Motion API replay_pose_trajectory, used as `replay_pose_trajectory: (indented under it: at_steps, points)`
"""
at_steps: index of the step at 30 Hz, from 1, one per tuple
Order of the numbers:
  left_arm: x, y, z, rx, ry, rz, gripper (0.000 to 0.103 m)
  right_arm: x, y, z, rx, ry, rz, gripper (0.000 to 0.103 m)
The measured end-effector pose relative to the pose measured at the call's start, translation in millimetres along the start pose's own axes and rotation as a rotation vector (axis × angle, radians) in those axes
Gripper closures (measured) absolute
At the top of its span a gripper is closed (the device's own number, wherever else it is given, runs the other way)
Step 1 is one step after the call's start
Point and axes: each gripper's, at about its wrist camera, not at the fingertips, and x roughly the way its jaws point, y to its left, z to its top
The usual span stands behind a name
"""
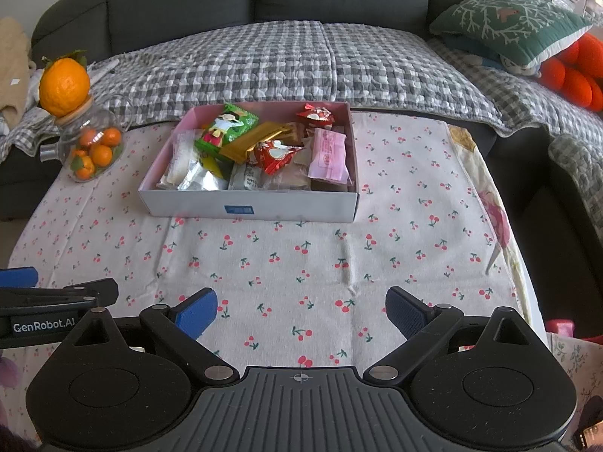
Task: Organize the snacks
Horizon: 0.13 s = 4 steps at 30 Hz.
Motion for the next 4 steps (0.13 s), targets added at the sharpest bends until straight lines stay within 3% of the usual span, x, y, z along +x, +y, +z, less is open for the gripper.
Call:
replay_pose_trajectory:
  at_steps: [4]
  points:
    - [0.4,-0.3,-0.1,0.01,-0.001,-0.006,0.001,0.5,-0.1,0.2,0.0,0.001,0.0,0.005]
